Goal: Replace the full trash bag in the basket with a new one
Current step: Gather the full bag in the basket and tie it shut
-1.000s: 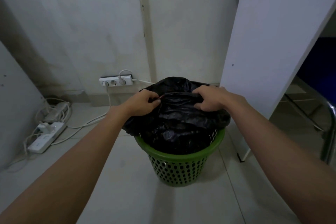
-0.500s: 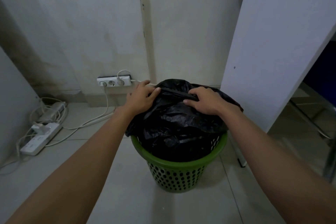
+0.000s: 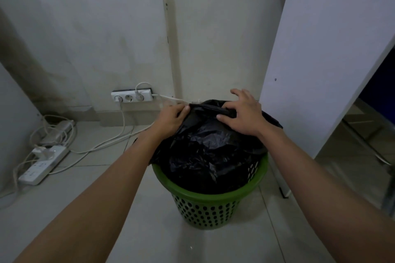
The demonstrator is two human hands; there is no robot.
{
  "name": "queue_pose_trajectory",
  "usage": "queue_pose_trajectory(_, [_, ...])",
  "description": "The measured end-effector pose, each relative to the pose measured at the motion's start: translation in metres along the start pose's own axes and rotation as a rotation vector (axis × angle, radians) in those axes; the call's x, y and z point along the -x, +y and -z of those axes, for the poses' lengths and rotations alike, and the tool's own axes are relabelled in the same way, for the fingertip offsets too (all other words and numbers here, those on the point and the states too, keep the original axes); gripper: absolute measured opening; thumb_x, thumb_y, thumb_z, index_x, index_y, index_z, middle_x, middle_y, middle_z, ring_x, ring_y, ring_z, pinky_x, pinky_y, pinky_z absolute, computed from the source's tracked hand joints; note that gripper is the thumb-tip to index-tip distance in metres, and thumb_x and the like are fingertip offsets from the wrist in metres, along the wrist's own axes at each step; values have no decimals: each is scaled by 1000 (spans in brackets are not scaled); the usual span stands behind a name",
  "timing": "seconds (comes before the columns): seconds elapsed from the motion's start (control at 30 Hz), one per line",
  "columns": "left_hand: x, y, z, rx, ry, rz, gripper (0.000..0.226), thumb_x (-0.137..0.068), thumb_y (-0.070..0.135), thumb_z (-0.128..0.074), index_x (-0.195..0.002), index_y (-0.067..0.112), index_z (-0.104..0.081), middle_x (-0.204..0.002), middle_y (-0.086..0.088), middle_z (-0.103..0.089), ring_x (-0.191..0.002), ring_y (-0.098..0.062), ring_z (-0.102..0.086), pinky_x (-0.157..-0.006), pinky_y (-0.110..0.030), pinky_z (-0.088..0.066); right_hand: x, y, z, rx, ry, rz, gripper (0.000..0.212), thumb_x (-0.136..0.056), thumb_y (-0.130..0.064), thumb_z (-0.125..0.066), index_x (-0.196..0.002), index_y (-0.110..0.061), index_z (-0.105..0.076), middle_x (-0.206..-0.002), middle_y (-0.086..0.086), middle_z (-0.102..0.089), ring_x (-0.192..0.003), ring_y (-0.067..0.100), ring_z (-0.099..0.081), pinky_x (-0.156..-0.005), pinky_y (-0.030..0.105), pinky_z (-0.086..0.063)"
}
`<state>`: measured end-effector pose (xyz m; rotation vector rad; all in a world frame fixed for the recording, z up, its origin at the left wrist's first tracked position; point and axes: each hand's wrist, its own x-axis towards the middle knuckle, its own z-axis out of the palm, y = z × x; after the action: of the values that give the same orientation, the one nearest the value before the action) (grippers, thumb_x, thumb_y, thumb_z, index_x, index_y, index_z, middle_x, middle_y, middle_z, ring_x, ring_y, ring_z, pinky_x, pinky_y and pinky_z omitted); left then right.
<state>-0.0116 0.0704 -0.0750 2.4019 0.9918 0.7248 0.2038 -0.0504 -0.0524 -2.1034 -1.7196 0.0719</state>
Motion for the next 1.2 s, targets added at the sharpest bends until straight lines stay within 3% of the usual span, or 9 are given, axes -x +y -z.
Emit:
queue_pose_trajectory(0.13, [9,11,9,35,-184,-24,32,-99,54,-42,-93,25,-56,-97,4,-67,-98,-22,-65,-91,-42,-52,3,-4,7,-43,-127,56,40,-82,-59,-72,-112,-33,-69,-169,-5,-9,-155,23,11,-121,53,5])
queue_pose_trajectory(0.23, [12,40,22,128,-224,-105,23,-99,39,-53,-98,16,-57,-98,-7,-72,-98,-28,-68,-96,-47,-52,5,-16,22,-84,-249,84,57,-75,-60,-77,-123,-31,-66,-168,-9,-13,-156,18,3,-122,54,10])
queue_pose_trajectory(0.37, [10,84,51,168,-231,-223,10,-102,20,-55,-112,19,-59,-102,-2,-76,-94,-17,-71,-89,-30,-53,6,-33,51,-218,-279,88,64,-65,-55,-85,-116,-32,-53,-113,-9,-64,-113,18,-56,-112,53,-34])
queue_pose_trajectory(0.47, [12,105,72,131,-198,-304,9,-101,20,-57,-109,23,-60,-97,5,-77,-89,-9,-70,-85,-23,-52,8,-36,67,-286,-371,59,77,-59,-49,-91,-118,-34,-43,-109,-5,-67,-104,19,-64,-92,42,-53])
queue_pose_trajectory(0.6, [12,101,94,11,-104,-311,7,-99,24,-61,-103,29,-59,-95,11,-74,-94,-16,-67,-90,-35,-52,22,-29,96,34,-471,-46,47,-65,-58,-84,-100,-31,-67,-96,-7,-73,-87,16,-69,-86,34,-54])
queue_pose_trajectory(0.83, [15,75,113,-320,-2,-163,30,-89,28,-48,-113,43,-58,-105,8,-69,-106,-30,-60,-94,-49,-50,30,-20,115,-39,-135,53,27,-86,-49,-73,-77,-32,-55,-82,-7,-62,-83,18,-59,-77,34,-40])
queue_pose_trajectory(0.97, [15,126,99,-183,-89,-160,72,-70,65,-46,-138,42,-48,-137,7,-62,-128,-23,-55,-113,-49,-37,26,-38,118,-217,-82,153,32,-87,-46,-73,-72,-27,-52,-75,-5,-57,-68,11,-53,-59,25,-35])
queue_pose_trajectory(1.07, [23,153,63,-378,-240,-227,85,-78,73,-60,-146,30,-31,-134,-1,-62,-120,-26,-61,-101,-44,-46,24,-48,121,-261,-69,138,29,-83,-42,-77,-74,-20,-60,-74,-1,-62,-68,15,-58,-59,27,-42])
queue_pose_trajectory(1.2, [21,128,48,-322,-195,-278,34,-93,57,-58,-100,23,-54,-89,-3,-64,-89,-30,-66,-71,-39,-50,32,-36,136,-29,-268,36,35,-72,-52,-84,-78,-19,-74,-74,-1,-71,-68,15,-65,-60,29,-48])
